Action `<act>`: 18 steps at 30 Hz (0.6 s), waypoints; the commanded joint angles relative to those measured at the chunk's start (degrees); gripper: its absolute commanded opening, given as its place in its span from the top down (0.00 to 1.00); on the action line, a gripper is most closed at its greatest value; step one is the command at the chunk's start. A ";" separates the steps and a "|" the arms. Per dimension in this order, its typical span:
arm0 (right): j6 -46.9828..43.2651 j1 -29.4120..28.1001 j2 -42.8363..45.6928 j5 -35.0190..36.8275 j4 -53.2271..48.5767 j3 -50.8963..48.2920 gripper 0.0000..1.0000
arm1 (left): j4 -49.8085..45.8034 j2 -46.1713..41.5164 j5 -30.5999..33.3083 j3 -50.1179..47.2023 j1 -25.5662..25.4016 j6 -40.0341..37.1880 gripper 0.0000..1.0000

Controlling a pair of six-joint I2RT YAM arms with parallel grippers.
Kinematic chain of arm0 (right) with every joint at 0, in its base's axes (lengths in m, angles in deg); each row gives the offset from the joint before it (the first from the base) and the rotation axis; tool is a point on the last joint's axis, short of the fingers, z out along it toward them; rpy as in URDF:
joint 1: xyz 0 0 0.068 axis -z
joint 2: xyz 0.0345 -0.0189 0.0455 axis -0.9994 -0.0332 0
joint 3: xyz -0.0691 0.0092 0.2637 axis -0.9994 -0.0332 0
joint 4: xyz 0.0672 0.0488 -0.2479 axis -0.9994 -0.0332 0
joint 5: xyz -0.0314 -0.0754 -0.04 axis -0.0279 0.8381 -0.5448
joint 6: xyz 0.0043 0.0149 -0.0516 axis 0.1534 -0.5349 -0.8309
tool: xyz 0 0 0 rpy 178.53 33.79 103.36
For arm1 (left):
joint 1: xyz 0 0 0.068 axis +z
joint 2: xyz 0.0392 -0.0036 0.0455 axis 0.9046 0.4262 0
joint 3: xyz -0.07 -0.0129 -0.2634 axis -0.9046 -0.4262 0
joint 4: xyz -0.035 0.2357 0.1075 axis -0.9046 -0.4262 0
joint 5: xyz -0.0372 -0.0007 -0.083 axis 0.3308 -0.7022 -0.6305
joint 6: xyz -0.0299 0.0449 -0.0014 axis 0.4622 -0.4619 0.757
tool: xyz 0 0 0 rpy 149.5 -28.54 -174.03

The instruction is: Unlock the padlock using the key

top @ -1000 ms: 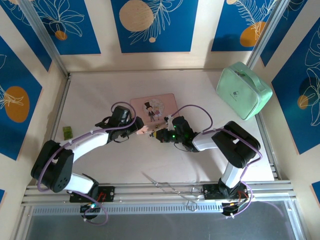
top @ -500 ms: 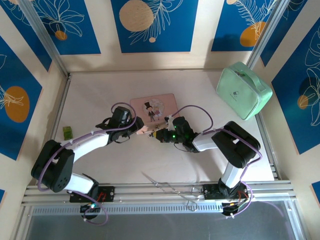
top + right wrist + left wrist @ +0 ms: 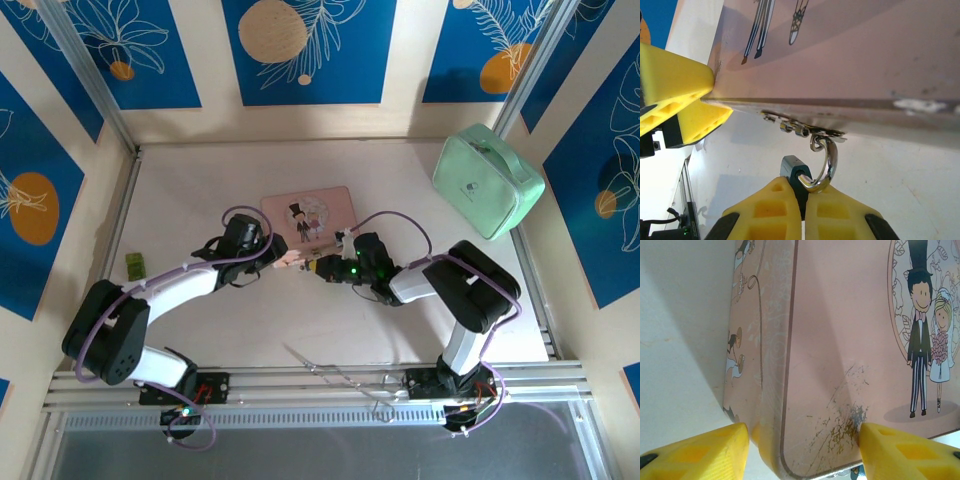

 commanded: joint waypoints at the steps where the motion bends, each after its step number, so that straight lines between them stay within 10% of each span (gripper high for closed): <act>1: 4.20 1.07 -2.98 0.05 -6.39 -1.44 1.00 | -4.27 1.54 2.70 -1.89 1.02 -0.35 0.41; 18: 5.34 1.27 -4.05 0.53 -15.44 1.48 1.00 | -5.60 1.61 1.70 -0.27 2.34 -1.83 0.40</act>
